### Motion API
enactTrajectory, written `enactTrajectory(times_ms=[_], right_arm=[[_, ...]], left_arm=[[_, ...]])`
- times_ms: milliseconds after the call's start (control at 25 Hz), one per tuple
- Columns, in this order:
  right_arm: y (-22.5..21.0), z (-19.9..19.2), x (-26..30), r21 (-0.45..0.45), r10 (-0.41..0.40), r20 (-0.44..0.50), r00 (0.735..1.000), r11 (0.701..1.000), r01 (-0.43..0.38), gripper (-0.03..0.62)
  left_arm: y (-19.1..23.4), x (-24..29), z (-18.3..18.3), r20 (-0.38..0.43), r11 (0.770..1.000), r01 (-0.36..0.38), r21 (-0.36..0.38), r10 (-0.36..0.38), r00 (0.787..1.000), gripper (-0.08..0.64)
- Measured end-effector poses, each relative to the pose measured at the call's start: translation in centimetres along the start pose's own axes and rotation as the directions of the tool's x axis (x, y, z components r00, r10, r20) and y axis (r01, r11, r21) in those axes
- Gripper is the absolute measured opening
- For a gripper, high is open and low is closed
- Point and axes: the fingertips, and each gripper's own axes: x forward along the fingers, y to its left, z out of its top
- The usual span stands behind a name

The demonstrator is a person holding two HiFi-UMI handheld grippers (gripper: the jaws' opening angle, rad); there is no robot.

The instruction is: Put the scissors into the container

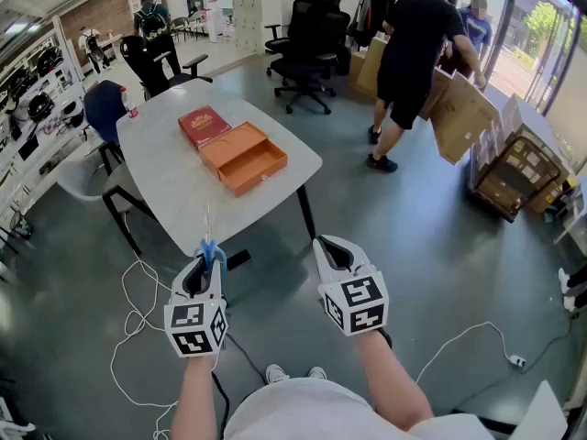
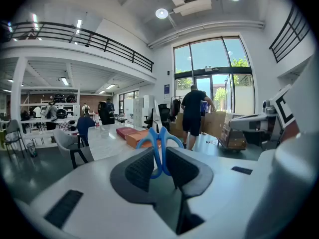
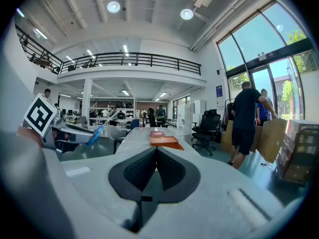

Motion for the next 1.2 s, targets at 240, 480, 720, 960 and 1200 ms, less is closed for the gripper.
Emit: enactTrajectory(times_ms=[240, 480, 720, 960, 1200], right_arm=[[0.1, 0.5, 1.6, 0.007, -0.008, 0.0, 1.0, 1.0, 0.008, 0.005], [0.5, 0.8, 3.1, 0.011, -0.033, 0.001, 0.999, 0.999, 0.033, 0.006], [-0.2, 1.2, 4.4, 0.023, -0.061, 0.009, 0.998, 0.998, 0.06, 0.006], [-1.6, 1.0, 6.9, 0.027, -0.057, 0.008, 0.998, 0.998, 0.057, 0.005], [-4.2, 0.7, 11.1, 0.042, -0.019, 0.006, 1.0, 0.999, 0.019, 0.006]], left_arm=[[1.3, 1.2, 0.6, 0.005, 1.0, 0.011, -0.002, -0.011, 1.0, 0.077], [3.2, 2.5, 0.9, 0.009, 1.0, 0.028, 0.002, -0.028, 1.0, 0.077], [4.8, 3.9, 1.1, 0.008, 0.999, 0.033, -0.001, -0.033, 0.999, 0.077], [6.0, 6.1, 0.9, -0.004, 1.0, 0.013, -0.011, -0.013, 1.0, 0.077], [6.3, 10.2, 1.0, -0.027, 1.0, -0.013, -0.024, 0.013, 1.0, 0.077]])
